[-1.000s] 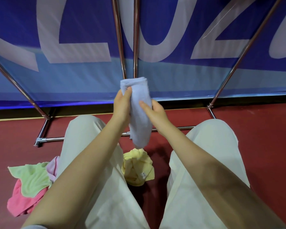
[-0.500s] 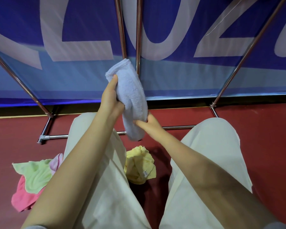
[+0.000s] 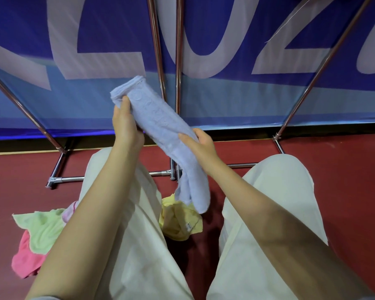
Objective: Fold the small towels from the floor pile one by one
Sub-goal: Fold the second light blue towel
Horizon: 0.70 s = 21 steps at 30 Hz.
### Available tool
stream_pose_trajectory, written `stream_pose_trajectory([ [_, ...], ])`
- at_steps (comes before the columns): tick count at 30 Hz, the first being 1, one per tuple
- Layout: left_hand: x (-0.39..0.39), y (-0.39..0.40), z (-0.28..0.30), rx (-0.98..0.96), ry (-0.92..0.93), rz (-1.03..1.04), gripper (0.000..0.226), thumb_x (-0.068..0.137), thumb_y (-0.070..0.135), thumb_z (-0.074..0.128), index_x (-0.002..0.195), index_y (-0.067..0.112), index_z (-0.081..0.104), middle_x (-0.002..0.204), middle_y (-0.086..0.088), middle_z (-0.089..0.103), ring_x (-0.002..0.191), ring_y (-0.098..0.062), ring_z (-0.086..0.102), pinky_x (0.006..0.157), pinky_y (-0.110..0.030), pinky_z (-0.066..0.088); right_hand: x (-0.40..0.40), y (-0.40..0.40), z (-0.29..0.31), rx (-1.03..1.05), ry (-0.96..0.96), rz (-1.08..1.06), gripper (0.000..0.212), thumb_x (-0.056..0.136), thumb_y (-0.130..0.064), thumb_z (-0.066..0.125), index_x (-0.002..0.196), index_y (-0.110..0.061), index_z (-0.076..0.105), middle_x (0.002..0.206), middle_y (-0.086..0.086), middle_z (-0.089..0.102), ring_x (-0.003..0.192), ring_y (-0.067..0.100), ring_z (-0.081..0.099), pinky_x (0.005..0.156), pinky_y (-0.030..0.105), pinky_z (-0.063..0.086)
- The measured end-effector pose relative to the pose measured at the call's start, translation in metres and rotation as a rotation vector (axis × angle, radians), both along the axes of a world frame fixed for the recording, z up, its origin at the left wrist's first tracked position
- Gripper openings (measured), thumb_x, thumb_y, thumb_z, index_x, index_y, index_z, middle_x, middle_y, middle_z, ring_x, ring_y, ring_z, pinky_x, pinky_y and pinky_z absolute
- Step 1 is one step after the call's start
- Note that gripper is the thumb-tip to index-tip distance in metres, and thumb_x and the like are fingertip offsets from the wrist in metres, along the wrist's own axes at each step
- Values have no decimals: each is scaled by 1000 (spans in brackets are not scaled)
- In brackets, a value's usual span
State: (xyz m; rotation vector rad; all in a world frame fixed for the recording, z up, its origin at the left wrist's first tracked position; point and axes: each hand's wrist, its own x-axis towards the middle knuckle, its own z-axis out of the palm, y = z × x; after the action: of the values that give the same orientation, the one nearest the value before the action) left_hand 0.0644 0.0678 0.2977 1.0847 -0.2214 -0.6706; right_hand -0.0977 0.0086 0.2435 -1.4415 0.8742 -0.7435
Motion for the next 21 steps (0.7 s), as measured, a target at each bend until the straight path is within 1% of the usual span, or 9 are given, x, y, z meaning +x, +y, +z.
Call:
stream_pose_trajectory([
  [3, 4, 0, 0, 57, 18, 23, 18, 98, 32, 50, 108, 22, 62, 118, -5, 68, 109, -20, 66, 95, -43, 53, -7, -3, 7, -46, 60, 84, 32, 90, -26, 64, 65, -17, 45, 63, -9, 39, 54, -1, 37, 52, 12, 31],
  [6, 4, -5, 5, 112, -9, 8, 27, 97, 32, 51, 115, 17, 63, 116, -6, 69, 106, -22, 65, 81, -35, 54, -14, -14, 15, -118, 166, 135, 29, 88, -27, 66, 75, -4, 56, 72, -2, 47, 65, 6, 43, 58, 17, 33],
  [8, 1, -14, 18, 101, -34, -11, 30, 97, 30, 50, 118, 13, 63, 115, -8, 69, 103, -21, 66, 81, -36, 53, -20, -26, 27, -170, 222, 147, 34, 88, -29, 67, 83, 3, 59, 75, 2, 49, 70, 9, 45, 61, 22, 34],
  [10, -5, -27, 41, 53, -46, -50, 26, 98, 27, 50, 113, 11, 64, 106, -6, 71, 96, -18, 67, 84, -36, 54, -28, -43, 44, -244, 267, 145, 37, 87, -29, 67, 84, 6, 57, 75, 4, 50, 70, 10, 44, 62, 28, 34],
  [13, -23, -54, 86, -13, -27, -152, 23, 98, 27, 52, 106, 10, 66, 100, -6, 73, 95, -19, 69, 87, -37, 56, -39, -74, 80, -362, 315, 84, 31, 87, -28, 66, 72, -3, 54, 67, 1, 47, 65, 11, 40, 61, 30, 32],
  [16, -42, -86, 138, -100, 23, -270, 34, 98, 28, 53, 121, 4, 61, 114, -14, 70, 104, -25, 68, 92, -41, 55, -51, -106, 128, -421, 327, -20, 28, 86, -29, 65, 66, -16, 50, 61, -4, 45, 59, 11, 40, 58, 31, 35],
  [18, -56, -107, 178, -161, 55, -306, 30, 99, 24, 53, 118, 2, 62, 116, -16, 69, 102, -27, 69, 88, -41, 57, -58, -127, 164, -431, 326, -49, 20, 86, -28, 62, 77, -11, 57, 63, 2, 54, 56, 13, 51, 56, 30, 41],
  [19, -64, -117, 198, -192, 67, -317, 26, 99, 22, 52, 115, 3, 62, 115, -16, 69, 101, -26, 69, 88, -41, 56, -61, -137, 183, -421, 319, -54, 17, 88, -24, 59, 85, -7, 58, 67, 6, 58, 52, 14, 57, 51, 25, 41],
  [21, -82, -136, 237, -240, 81, -341, 19, 100, 18, 52, 111, 6, 61, 110, -13, 70, 98, -25, 68, 91, -42, 55, -67, -154, 222, -341, 240, -63, 5, 91, -10, 50, 93, -10, 55, 83, 9, 63, 50, 15, 64, 39, 17, 34],
])
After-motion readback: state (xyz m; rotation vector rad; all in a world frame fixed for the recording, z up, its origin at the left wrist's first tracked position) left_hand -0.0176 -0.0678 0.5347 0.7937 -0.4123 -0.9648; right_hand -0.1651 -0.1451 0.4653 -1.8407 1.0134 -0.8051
